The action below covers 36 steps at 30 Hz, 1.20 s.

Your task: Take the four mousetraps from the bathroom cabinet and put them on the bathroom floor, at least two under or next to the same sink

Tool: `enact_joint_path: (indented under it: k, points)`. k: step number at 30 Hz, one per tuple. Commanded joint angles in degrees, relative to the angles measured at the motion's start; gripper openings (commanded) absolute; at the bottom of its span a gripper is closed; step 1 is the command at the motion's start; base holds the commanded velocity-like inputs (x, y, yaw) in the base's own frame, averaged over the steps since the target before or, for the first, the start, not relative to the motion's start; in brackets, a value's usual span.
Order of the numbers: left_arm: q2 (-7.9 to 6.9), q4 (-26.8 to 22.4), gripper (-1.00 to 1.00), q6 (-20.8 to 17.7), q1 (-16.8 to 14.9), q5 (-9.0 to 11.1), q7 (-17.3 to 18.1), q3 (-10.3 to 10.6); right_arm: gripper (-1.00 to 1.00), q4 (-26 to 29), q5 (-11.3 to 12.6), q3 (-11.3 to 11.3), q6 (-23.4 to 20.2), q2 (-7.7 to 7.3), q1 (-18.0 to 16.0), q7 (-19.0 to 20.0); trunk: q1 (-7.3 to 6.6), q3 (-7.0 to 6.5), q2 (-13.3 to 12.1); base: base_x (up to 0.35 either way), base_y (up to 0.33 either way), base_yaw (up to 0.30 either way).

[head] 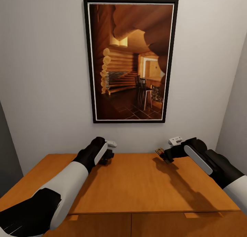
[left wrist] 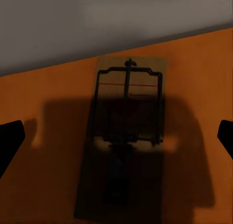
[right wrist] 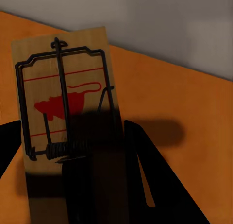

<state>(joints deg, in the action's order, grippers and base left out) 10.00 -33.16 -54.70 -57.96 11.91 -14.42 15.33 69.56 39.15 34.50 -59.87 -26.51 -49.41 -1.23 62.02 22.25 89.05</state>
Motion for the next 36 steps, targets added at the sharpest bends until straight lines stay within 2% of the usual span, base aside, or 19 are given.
enact_joint_path:
  k: [1, 11, 19, 21, 28, 36]
  points:
    - [0.00, 0.14, 1.00, -0.14, -0.05, 0.60, -0.55, 0.13, -1.00, 0.05, 0.27, 0.13, -0.13, -0.05, -0.07, -0.25, 0.00, 0.07, 0.04, 0.000, 0.000, 0.000]
    - [0.00, 2.57, 1.00, 1.50, -0.05, 0.63, -0.52, 0.14, -1.00, 0.05, 0.31, 0.13, -0.13, -0.03, -0.07, -0.26, 0.00, 0.07, 0.04, 0.000, 0.000, 0.000]
    - [0.00, 3.43, 1.00, 1.99, -0.05, 0.65, -0.52, 0.14, -1.00, 0.05, 0.31, 0.24, -0.13, -0.03, -0.07, -0.26, 0.00, 0.07, 0.04, 0.000, 0.000, 0.000]
    - [-0.09, 3.27, 1.00, 1.80, 0.07, 0.45, -0.65, -0.20, -1.00, -0.60, -0.04, 0.13, -0.13, -0.69, -0.07, 0.03, 0.00, 0.08, 0.04, 0.000, 0.000, 0.000]
    - [-0.11, 3.23, 1.00, 1.79, 0.11, 0.46, -0.69, -0.21, -1.00, -1.19, -0.04, 0.13, -0.13, -0.60, -0.07, 0.03, 0.00, 0.08, 0.04, 0.000, 0.000, 0.000]
    - [-0.12, 3.10, 1.00, 1.71, 0.12, 0.48, -0.70, -0.21, -1.00, -1.04, 0.27, 0.21, -0.13, -2.90, -0.07, 0.90, 0.00, 0.08, 0.04, 0.000, 0.000, 0.000]
